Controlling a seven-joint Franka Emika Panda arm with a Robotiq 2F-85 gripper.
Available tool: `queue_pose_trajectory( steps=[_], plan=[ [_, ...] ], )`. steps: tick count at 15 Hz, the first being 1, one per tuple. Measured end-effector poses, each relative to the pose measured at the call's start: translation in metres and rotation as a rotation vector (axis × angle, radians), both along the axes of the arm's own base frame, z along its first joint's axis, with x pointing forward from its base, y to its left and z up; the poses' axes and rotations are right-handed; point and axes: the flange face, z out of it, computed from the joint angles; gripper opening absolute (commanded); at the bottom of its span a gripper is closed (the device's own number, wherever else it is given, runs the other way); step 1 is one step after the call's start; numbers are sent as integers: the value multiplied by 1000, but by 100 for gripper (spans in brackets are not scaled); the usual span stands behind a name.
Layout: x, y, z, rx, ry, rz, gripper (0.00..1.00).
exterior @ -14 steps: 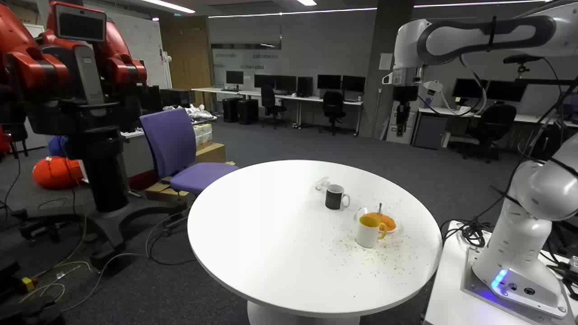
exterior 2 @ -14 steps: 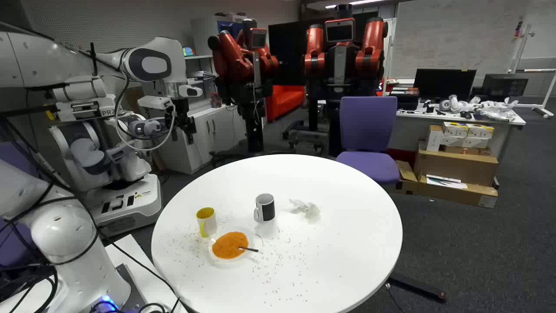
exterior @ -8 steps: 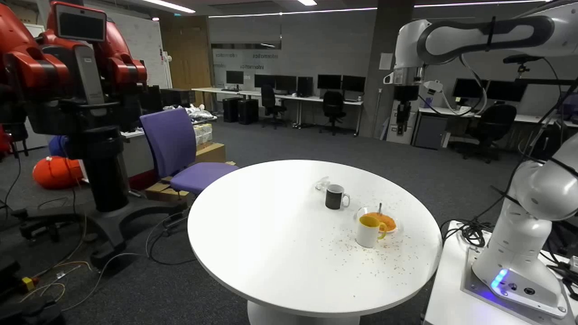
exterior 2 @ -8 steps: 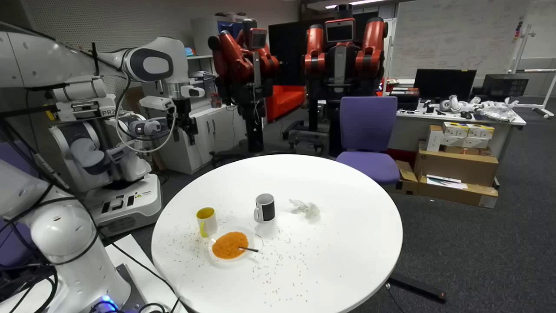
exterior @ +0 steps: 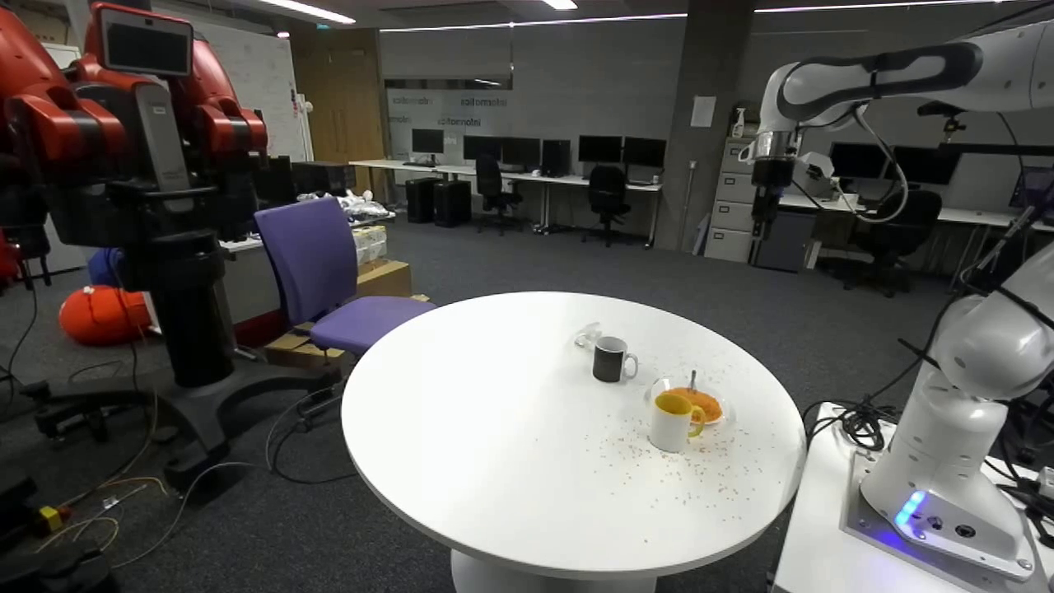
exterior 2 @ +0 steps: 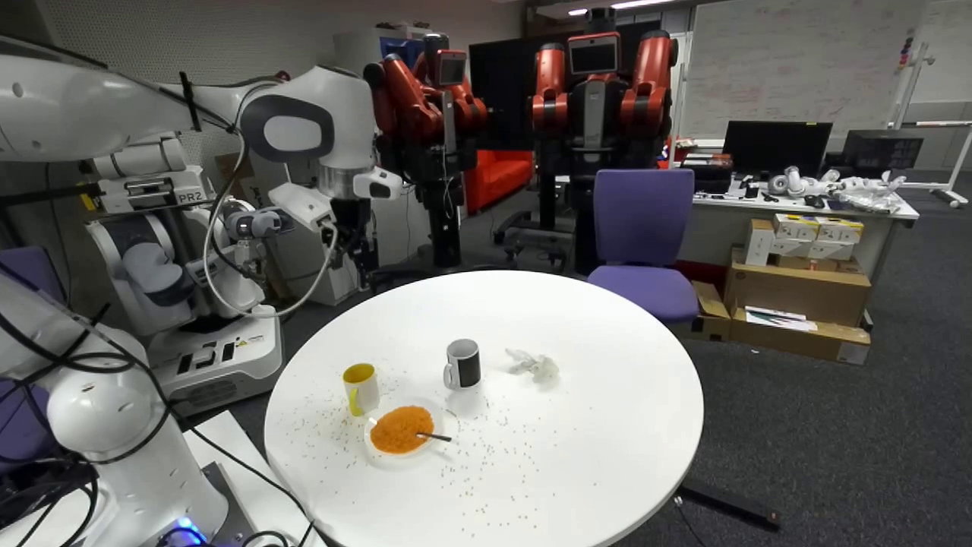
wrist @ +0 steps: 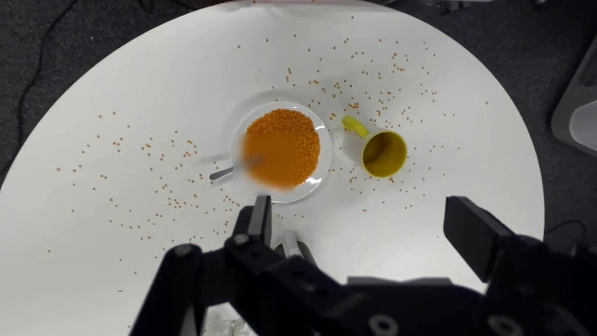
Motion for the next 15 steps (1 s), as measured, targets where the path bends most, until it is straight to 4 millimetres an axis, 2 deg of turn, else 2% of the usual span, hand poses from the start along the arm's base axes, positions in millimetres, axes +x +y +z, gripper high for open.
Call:
queue_pose_trajectory(
  steps=[2,4,9,12,15],
  plan=[
    [-7,-34,-16,77,-13,25,100],
    [-9,-54,-35,149,-22,61,100],
    [2,-80,-89,303,-20,87,100],
    [-1,-102,-124,377,-10,37,100],
    [-3,-113,-141,388,10,1,100]
  ],
)
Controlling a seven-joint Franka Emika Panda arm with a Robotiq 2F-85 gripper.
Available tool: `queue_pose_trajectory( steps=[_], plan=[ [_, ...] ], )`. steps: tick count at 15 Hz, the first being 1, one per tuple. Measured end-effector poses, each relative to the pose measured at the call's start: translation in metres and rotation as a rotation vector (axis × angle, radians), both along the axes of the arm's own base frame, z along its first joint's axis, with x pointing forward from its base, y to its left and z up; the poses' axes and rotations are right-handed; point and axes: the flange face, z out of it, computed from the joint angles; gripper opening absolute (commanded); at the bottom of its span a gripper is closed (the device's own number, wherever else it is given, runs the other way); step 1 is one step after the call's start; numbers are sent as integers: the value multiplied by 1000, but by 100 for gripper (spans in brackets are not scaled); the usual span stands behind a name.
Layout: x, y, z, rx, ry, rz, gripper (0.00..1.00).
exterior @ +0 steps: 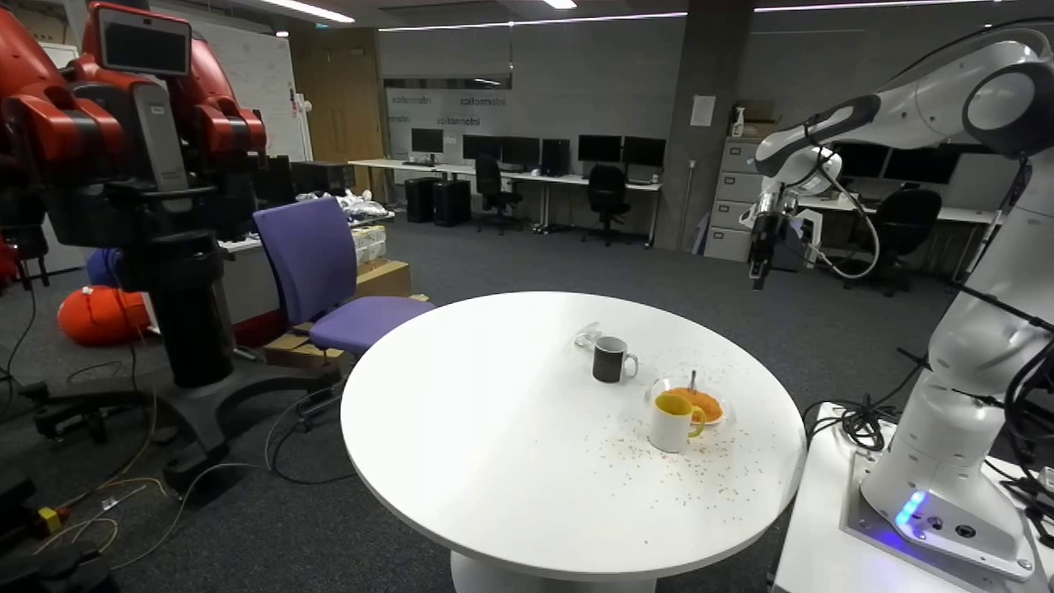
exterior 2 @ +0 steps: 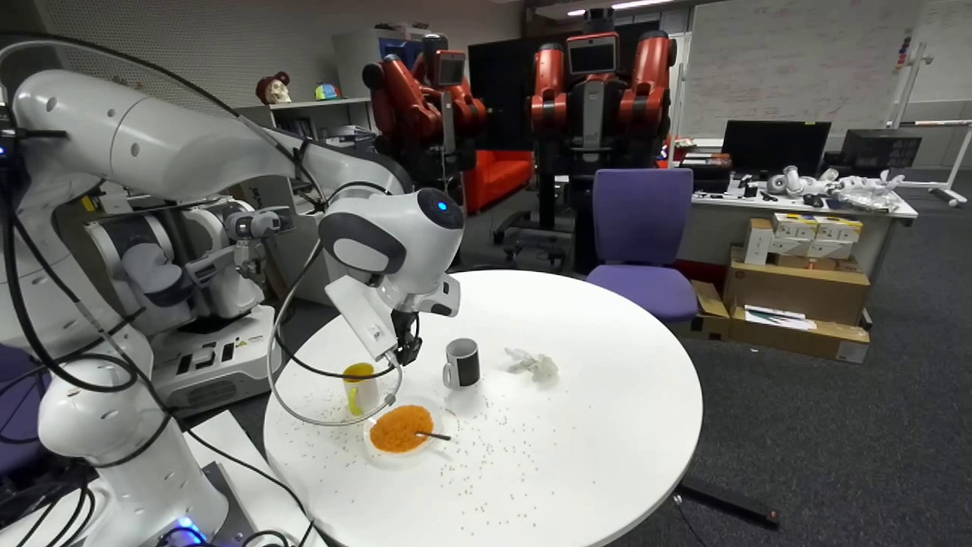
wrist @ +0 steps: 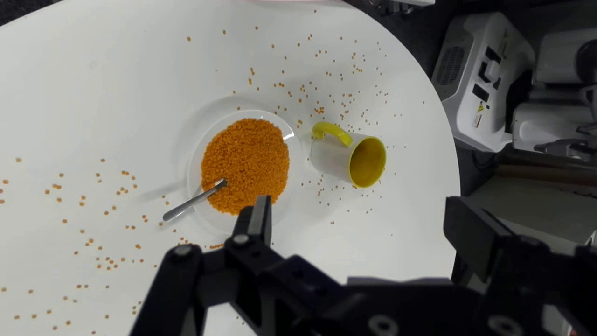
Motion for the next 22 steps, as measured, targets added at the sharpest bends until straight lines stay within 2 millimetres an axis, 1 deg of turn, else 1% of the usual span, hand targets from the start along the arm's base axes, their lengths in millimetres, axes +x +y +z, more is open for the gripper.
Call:
queue_pose_trajectory(
  steps=[6,8,10,13,16,22],
  plan=[
    [5,6,1,-2,2,17,100],
    [4,6,-6,29,19,10,100],
    [3,4,-18,102,29,-12,100],
    [2,-13,-42,183,20,-51,100],
    [2,-32,-60,211,-2,-66,100],
    [5,-61,-94,258,-5,-11,100]
  ],
)
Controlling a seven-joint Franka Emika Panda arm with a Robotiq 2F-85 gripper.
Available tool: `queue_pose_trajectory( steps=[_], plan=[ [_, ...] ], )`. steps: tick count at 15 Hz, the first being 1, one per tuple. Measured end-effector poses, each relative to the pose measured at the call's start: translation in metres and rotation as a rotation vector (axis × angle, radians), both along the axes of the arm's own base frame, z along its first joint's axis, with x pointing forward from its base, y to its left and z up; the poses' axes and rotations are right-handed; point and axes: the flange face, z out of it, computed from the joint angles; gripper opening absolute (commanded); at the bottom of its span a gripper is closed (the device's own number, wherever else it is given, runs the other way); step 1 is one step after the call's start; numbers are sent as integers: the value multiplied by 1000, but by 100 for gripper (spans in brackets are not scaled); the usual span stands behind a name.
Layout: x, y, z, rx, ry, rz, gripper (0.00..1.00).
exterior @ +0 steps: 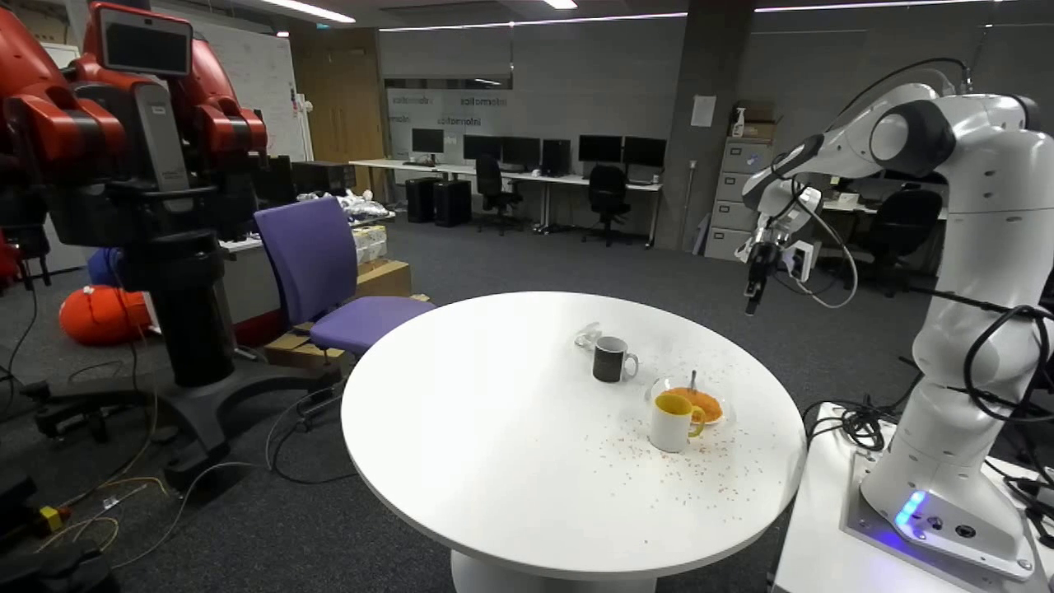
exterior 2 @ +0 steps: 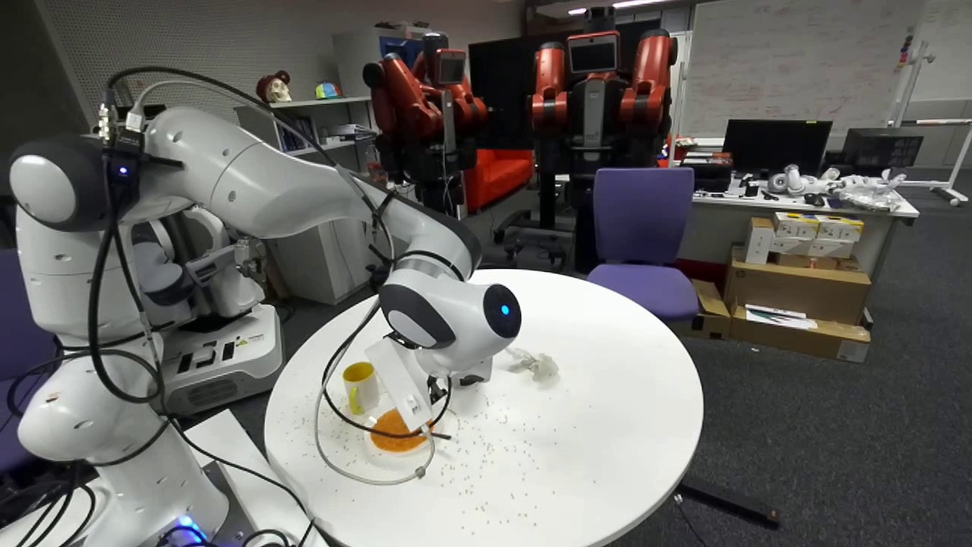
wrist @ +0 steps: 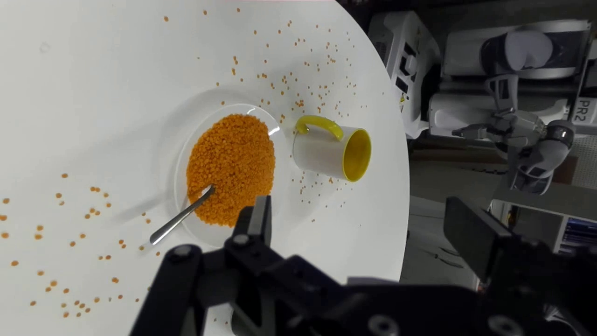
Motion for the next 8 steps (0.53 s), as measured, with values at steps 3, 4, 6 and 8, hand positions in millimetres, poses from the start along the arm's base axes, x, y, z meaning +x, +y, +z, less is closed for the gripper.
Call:
queue_pose_trajectory(
  steps=[3,4,6,8],
  plan=[
    [11,-9,-20,31,14,42,100],
    [16,-11,-26,40,19,55,100],
    [27,-16,-38,52,34,73,100],
    [35,-20,-50,54,44,82,100]
  ],
)
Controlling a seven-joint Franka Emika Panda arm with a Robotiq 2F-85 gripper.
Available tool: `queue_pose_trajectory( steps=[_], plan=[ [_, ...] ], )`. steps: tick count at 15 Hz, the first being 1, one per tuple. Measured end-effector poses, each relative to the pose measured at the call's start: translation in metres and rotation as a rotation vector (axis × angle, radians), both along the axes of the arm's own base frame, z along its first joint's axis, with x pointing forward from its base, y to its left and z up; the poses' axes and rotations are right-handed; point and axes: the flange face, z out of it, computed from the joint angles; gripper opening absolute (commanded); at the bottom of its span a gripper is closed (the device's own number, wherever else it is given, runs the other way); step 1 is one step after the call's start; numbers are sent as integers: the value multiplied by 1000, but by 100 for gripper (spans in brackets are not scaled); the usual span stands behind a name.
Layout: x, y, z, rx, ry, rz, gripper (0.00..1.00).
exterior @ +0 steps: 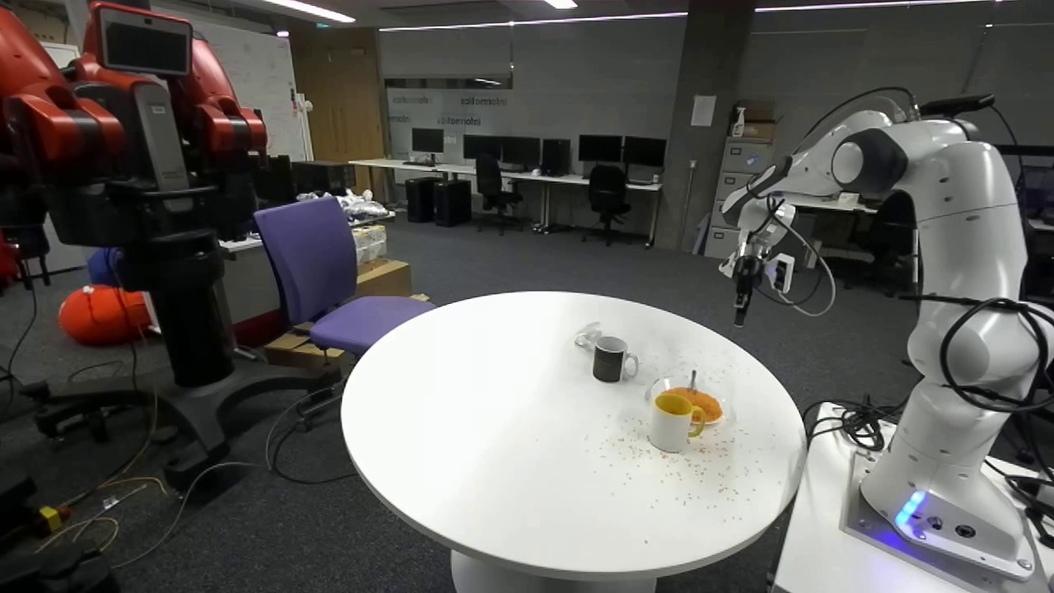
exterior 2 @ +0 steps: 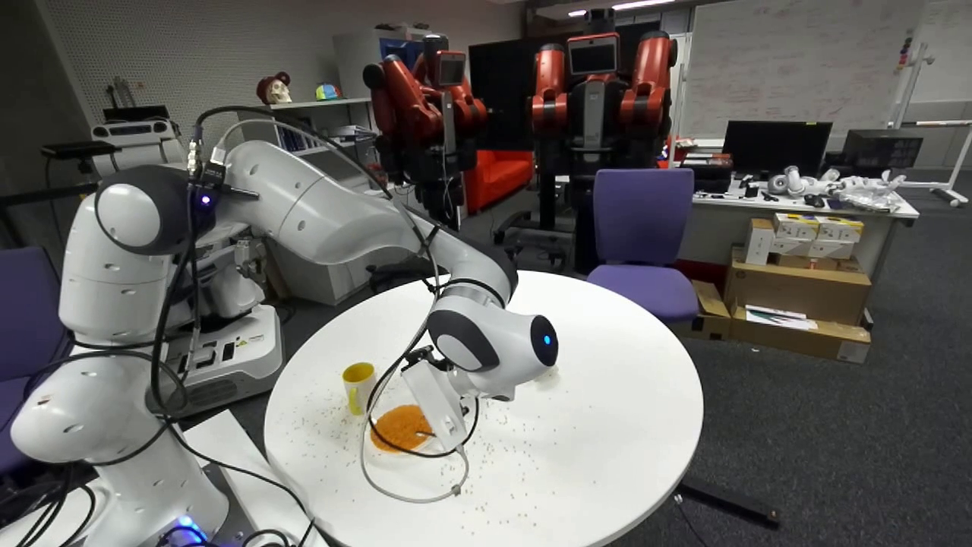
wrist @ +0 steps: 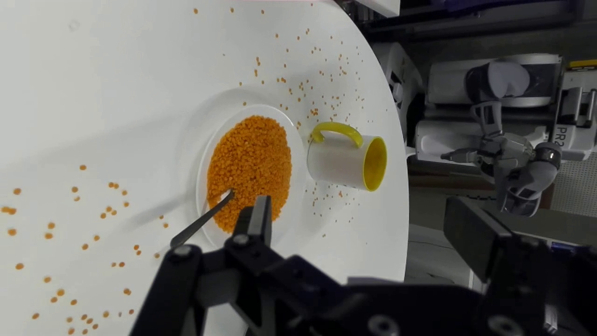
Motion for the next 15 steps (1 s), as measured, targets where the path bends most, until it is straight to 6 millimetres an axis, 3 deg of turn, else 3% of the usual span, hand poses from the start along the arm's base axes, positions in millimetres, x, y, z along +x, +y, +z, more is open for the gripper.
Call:
queue_pose_trajectory(
  steps=[7,15],
  plan=[
    [12,-12,-47,42,25,-24,100],
    [26,-12,-97,93,38,-38,100]
  ],
)
